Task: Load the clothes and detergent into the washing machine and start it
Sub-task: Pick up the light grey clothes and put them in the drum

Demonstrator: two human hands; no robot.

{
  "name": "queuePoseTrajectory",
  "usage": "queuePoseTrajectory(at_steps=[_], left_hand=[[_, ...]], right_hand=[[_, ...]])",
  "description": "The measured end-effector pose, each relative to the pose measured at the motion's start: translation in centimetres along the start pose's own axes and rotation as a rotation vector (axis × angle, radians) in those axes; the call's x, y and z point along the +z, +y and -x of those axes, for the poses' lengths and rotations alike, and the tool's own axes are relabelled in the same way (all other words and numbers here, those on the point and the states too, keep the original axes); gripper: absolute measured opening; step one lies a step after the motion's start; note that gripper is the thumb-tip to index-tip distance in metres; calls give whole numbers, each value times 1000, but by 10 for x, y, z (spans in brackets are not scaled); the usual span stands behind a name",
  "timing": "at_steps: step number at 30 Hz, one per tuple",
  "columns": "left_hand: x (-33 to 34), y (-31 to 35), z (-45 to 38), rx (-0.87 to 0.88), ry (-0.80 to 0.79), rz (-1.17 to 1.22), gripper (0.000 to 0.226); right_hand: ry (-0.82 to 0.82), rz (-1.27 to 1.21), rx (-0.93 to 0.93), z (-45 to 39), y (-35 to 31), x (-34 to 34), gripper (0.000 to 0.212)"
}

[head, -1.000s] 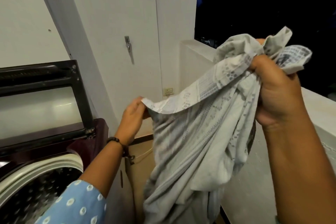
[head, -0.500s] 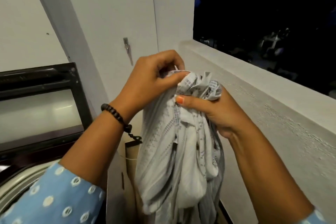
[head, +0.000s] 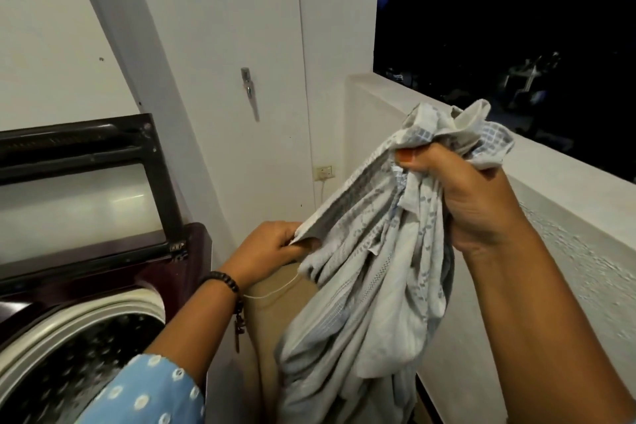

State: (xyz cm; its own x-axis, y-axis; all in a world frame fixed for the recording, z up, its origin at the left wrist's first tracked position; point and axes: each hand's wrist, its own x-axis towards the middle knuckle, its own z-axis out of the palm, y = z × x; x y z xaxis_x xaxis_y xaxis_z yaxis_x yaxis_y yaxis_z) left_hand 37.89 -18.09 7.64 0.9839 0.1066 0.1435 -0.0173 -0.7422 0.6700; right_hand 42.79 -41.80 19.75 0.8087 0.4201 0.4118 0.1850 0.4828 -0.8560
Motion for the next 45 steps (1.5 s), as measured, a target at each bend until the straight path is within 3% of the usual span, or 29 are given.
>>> queuePoseTrajectory(at_steps=[4,6,8,10,12,13,15,17,19,20,22,24,26,29,33,35,36,37,39,45], left_hand=[[0,-23,-5,-135,-65,-250,22],[-12,-27,-10,-207,-6,-315,13],[-42,-24,-18,-247,194,-390,17],[-84,-12,-26,-187,555,-435,18],[-123,1,-28,-95,886,-414,28],[-135,3,-28,-80,967,-384,32],[-144,-3,-22,-122,909,-334,35],[-138,-13,-13,-160,619,-189,31],[-129,-9,-5,-155,372,-11,9],[-125,1,-3,-130,327,57,27],[-120,24,-2,-48,299,224,53],[-117,54,-3,23,336,309,48],[-120,79,-5,75,388,269,34],[-122,101,-5,168,444,281,32],[-118,116,-2,185,504,373,34],[-121,118,-1,192,564,418,28],[-123,118,0,186,586,437,27],[-125,118,2,181,600,457,26],[-129,113,5,165,594,483,25],[-111,99,5,135,450,464,19]], right_hand=[[10,-60,33,5,-3,-5,20],[42,-81,56,6,-5,-11,15],[86,-74,66,6,-7,-19,20],[98,-108,41,2,-9,-28,21],[39,-216,11,-4,-15,-37,28],[-21,-279,-5,-6,-19,-41,37],[-126,-411,-44,-15,-28,-56,44],[-168,-616,59,-23,-29,-71,44],[-31,-554,67,-30,-17,-85,61],[132,-471,50,-31,-11,-85,63],[336,-339,-12,-32,2,-72,34],[375,-256,24,-31,14,-55,3],[427,-167,95,-28,25,-42,8],[241,-3,143,-21,36,-28,11],[-345,436,122,-13,49,-11,56],[-523,779,149,-10,67,-9,42],[-535,876,154,-11,75,-9,26],[-518,885,167,-12,80,-13,13],[-424,784,162,-13,80,-21,14],[52,92,205,-24,58,-23,17]])
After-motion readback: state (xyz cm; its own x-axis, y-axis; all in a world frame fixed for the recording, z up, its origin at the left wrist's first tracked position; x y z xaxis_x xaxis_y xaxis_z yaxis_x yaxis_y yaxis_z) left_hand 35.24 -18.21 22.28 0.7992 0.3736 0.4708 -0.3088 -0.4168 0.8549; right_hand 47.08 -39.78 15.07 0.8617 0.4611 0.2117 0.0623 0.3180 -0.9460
